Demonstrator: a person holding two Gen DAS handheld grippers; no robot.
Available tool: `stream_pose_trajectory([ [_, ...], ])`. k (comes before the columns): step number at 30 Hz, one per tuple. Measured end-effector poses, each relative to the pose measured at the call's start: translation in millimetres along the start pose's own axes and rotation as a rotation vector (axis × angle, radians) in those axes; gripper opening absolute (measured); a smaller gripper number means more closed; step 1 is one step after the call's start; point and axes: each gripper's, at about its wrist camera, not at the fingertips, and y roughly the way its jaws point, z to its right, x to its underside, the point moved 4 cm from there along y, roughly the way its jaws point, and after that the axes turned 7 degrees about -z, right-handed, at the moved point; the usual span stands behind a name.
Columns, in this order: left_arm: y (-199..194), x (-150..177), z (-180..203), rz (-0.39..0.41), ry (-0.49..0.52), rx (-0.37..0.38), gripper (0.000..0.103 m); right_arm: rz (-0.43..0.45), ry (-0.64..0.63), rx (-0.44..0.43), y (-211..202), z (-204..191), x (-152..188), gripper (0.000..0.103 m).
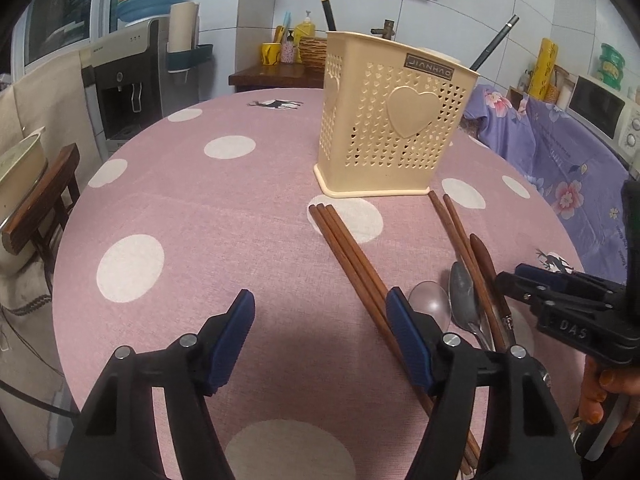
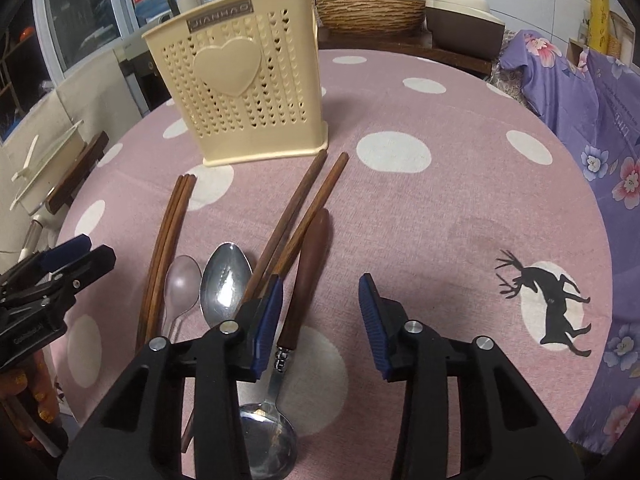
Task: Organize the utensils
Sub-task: 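Bring both tools back to the remaining utensils beside the basket, then grasp the wooden-handled spoon with the right tool while the left tool approaches wooden chopsticks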
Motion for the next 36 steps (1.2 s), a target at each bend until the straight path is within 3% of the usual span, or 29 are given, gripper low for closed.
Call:
stream_pose_trajectory([
  [20, 0.9, -7.7, 7.6, 0.007, 0.033, -0.002, 0.067, -0.034, -0.006, 0.07, 22.3, -6.7, -17.5, 0.018],
  [26, 7.4, -15.3, 18.2, -0.012, 0.074, 0.03, 0.067, -0.014, 0.038, -0.002, 17.9, 6.2, -17.2, 0.015],
  [31, 19.3, -29.8, 34.6, -0.055, 0.1, 0.097, 0.06, 0.034, 0.066, -0.03, -1.1, 23.1, -16.0, 0.015],
  [36, 33.3, -52.9, 60.6, -0.114, 0.119, 0.201, 0.042, 0.082, 0.079, -0.033, -22.7, 32.9, -13.5, 0.015],
])
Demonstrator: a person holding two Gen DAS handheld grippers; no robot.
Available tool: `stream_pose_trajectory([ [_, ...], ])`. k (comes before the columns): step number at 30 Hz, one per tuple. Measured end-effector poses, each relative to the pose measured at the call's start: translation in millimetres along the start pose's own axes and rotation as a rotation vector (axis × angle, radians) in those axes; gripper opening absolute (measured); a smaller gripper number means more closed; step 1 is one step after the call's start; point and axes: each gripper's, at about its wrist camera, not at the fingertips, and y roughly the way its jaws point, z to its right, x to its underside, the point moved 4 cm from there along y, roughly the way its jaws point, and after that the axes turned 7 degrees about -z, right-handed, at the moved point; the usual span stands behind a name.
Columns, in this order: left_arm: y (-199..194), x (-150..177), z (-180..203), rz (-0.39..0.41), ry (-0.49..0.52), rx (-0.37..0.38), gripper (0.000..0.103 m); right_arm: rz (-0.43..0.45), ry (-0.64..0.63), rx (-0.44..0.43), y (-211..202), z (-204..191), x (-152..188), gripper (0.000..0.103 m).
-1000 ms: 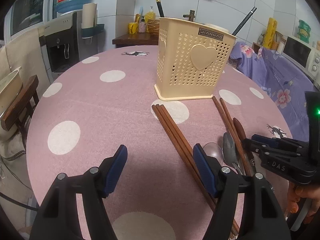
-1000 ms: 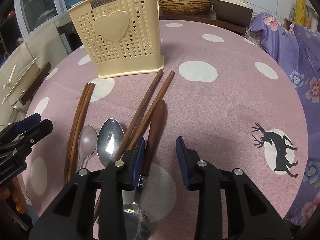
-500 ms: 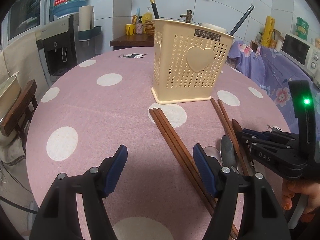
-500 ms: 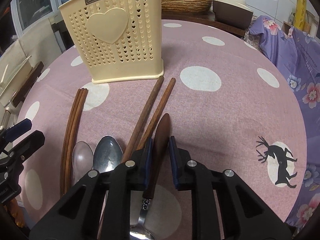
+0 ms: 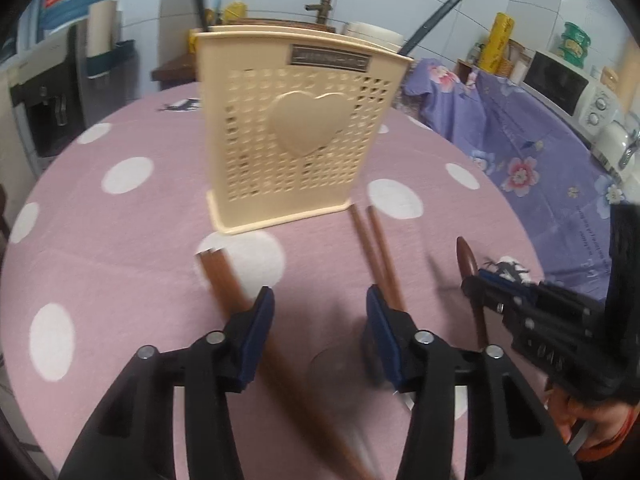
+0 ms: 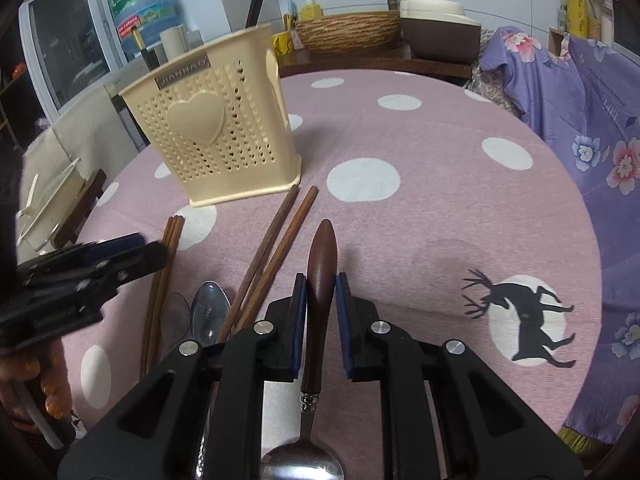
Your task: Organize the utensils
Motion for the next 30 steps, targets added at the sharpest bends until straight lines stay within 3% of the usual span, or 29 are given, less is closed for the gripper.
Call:
stream_pose_trajectory([
  [4, 22.9, -20.1, 14.4, -0.05, 0.014, 0.018, 0.03, 0.032, -0.002, 0.004, -12.8, 1.0, 0.5, 0.016],
  [7, 42.8, -31.4, 24.2, -0.102, -0.002, 0.06, 0.027, 0.046, -0.003, 0.003, -19.0, 2.7, 2.5, 0.015],
  [22, 87.0, -49.9, 31.8, -0.18, -0.005, -0.029, 0.022, 0.061, 0.016, -0.014, -28.4, 9.5, 10.2, 0.016],
  [30, 91.1, -57.5, 36.0, -0.172, 0.023, -0.058, 0.015, 0.065, 0.015, -0.02, -29.4, 8.2, 9.6, 0.016],
])
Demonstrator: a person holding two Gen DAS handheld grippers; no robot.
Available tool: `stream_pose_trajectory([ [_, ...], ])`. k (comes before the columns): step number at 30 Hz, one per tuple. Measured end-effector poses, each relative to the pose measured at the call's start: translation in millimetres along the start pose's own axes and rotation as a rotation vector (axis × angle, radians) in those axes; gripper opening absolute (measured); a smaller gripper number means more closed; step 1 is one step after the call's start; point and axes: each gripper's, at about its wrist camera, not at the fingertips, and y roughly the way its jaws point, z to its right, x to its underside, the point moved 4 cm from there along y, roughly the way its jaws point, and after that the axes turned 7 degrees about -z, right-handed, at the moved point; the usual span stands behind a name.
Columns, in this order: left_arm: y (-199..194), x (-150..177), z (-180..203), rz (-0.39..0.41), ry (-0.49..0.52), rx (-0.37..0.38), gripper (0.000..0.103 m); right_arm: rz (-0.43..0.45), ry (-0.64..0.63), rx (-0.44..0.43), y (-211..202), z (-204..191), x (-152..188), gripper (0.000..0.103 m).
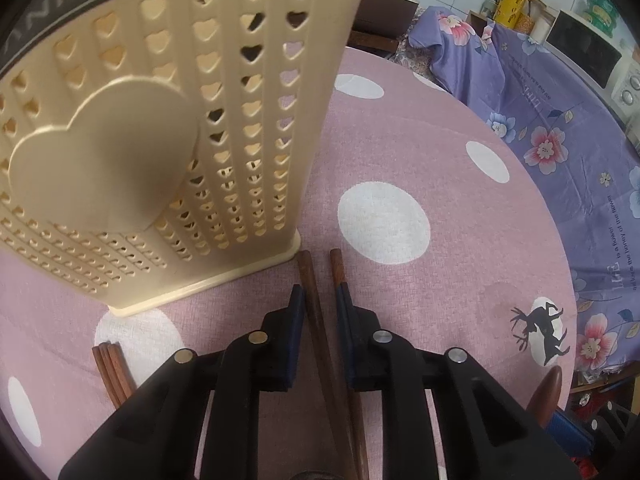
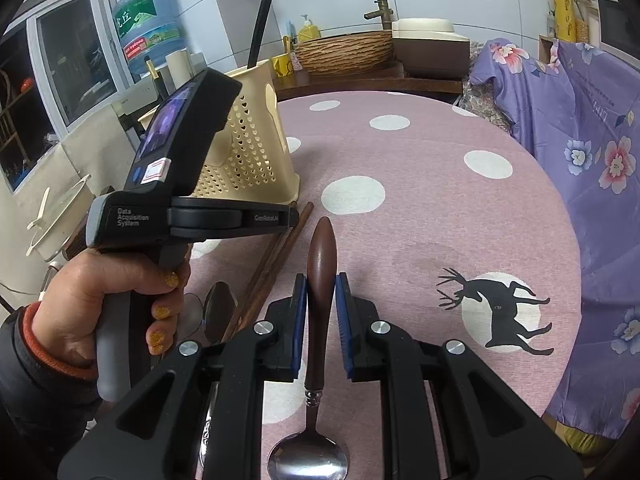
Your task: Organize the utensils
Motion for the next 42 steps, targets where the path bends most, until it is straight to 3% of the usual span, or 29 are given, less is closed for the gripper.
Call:
stream_pose_trajectory([
  [3, 2.3, -3.8, 2.0, -0.001, -0.003, 0.001, 0.008, 0.002, 0.001, 0.0, -1.4, -1.1, 1.1, 0.015],
  [10, 0.1, -1.9, 0.9, 0.013, -0.037, 0.025, 0.007, 0.009, 0.005, -0.001, -5.0, -0.1, 1.7, 0.015],
  [13, -13.9, 0.5, 4.7, 0.06, -0.025, 0.04, 0.001, 0.012, 0.011, -0.011, -6.7, 1.4, 1.9, 0.015],
  [17, -42.9, 4.3, 6.9, 0.13, -0.024, 0.092, 0.001, 0.022, 0.021, -0.036, -11.6, 3.0, 1.4, 0.015],
  [20, -55.4, 6.6, 8.5, 0.164, 0.001, 0.064, 0.001, 0.027, 0.018, -0.035, -13.2, 2.8, 0.0, 0.016],
  [32, -11.8, 22.2, 7.6, 0.019, 0.023, 0.021, 0.003, 0.017, 0.034, -0.032, -14.2, 7.0, 1.7, 0.016],
  [35, -10.7, 24.9, 7.1, 0.014, 0.028, 0.03, 0.008, 0.016, 0.036, -0.035, -14.2, 7.8, 1.4, 0.016],
  [39, -7.2, 29.7, 10.8, 0.002, 0.04, 0.031, 0.021, 0.016, 0.042, -0.036, -13.9, 8.5, 1.9, 0.016],
  [42, -5.3, 30.2, 11.6, 0.012, 0.047, 0.014, 0.021, 0.013, 0.045, -0.037, -13.3, 9.1, 2.1, 0.016],
])
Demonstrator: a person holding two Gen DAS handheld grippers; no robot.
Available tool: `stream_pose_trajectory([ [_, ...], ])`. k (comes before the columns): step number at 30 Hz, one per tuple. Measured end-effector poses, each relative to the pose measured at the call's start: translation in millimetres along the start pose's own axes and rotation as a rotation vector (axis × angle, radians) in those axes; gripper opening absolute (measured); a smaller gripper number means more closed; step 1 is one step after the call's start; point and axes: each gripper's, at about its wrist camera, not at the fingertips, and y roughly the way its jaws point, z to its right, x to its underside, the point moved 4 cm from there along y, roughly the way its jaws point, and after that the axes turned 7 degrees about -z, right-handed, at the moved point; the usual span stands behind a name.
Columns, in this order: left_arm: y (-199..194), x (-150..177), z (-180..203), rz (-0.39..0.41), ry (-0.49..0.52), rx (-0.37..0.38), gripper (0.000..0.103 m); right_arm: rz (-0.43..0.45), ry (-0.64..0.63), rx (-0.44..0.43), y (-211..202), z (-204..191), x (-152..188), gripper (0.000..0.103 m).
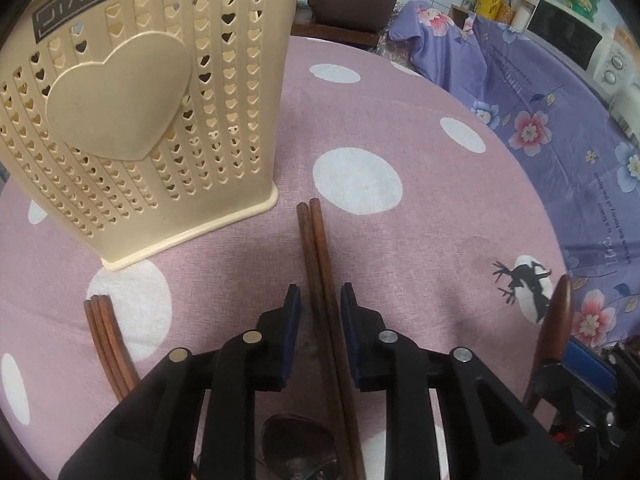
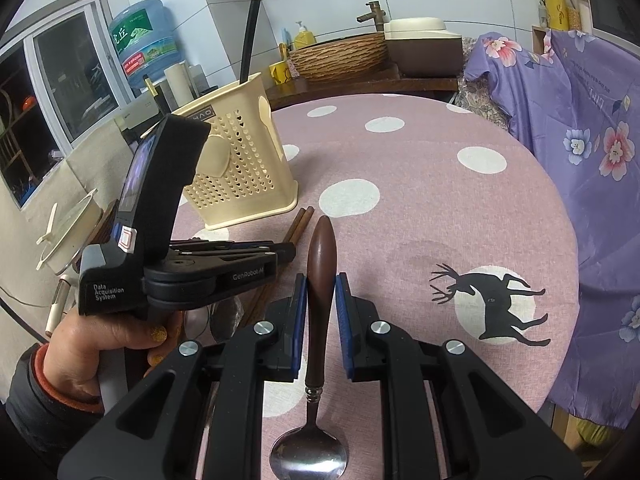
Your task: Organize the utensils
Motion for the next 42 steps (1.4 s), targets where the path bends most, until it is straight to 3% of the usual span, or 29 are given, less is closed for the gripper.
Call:
stream_pose_trajectory([
  [4, -3.3, 0.3, -3.9, -0.005, -0.041, 0.06, 0.021, -0.002, 0.0, -0.002, 0.1, 1.4, 0.5, 0.016],
  [9, -5.1, 2.3, -11.8, 0.003, -0.046, 0.028, 0.022, -0.005, 0.003, -0.004, 2.0, 2.2, 0.3, 0.016],
  [22, 3.6, -3.7, 6.3, -0.02, 0.052, -0.029, 0.024, -0.008, 0.005, -0.002, 3.8, 1.7, -0.3, 0.016],
  [32, -1.7, -8.3, -2.8, -0.027, -0.021, 0.041, 0.023, -0.006, 0.001, -0.006, 3.7, 2.0, 0.4, 0.016],
  [42, -1.0, 2.2, -1.2, -0.031, 0.007, 0.025, 0.023, -0.011, 0.007, -0.009, 6.0, 4.8, 0.4, 0.016],
])
